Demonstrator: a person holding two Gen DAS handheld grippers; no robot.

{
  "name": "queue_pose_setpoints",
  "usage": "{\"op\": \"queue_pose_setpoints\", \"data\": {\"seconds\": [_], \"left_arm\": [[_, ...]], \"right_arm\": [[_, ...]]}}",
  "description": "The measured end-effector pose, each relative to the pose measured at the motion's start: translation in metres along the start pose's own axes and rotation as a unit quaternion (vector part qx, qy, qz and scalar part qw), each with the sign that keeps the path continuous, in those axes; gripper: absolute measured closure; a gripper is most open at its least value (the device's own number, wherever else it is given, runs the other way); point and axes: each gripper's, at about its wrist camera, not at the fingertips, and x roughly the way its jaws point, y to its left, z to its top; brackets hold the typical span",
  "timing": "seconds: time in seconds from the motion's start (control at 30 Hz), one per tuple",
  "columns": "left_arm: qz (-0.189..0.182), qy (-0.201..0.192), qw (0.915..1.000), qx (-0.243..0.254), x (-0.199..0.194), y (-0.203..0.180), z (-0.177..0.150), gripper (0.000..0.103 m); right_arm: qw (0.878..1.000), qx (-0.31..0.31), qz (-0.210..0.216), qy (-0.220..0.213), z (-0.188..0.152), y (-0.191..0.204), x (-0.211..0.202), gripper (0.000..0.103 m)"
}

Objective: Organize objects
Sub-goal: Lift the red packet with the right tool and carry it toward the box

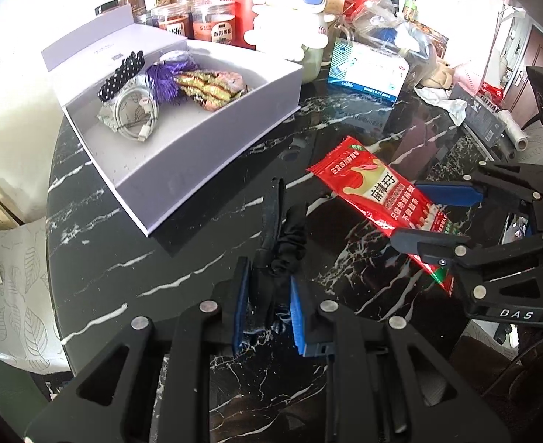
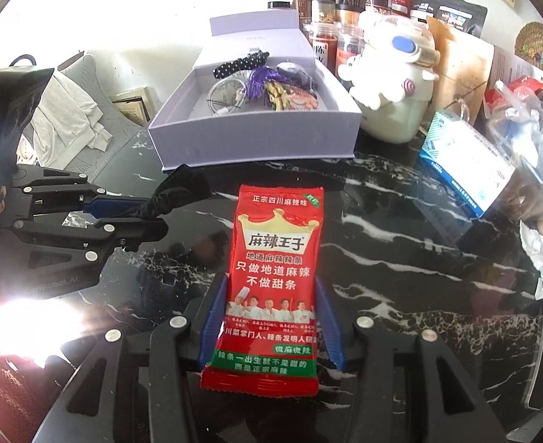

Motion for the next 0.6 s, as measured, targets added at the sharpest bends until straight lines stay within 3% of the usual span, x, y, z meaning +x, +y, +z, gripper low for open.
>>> {"op": "queue_pose_setpoints", "data": {"seconds": [0.6], "left_arm": [[0.018,-0.034,0.9991,0.018,-0.031,0.011,0.038,0.084]], "right_arm": [[0.998,-0.043,0.009,-0.041,0.044,0.009,-0.027,0.055]]}}
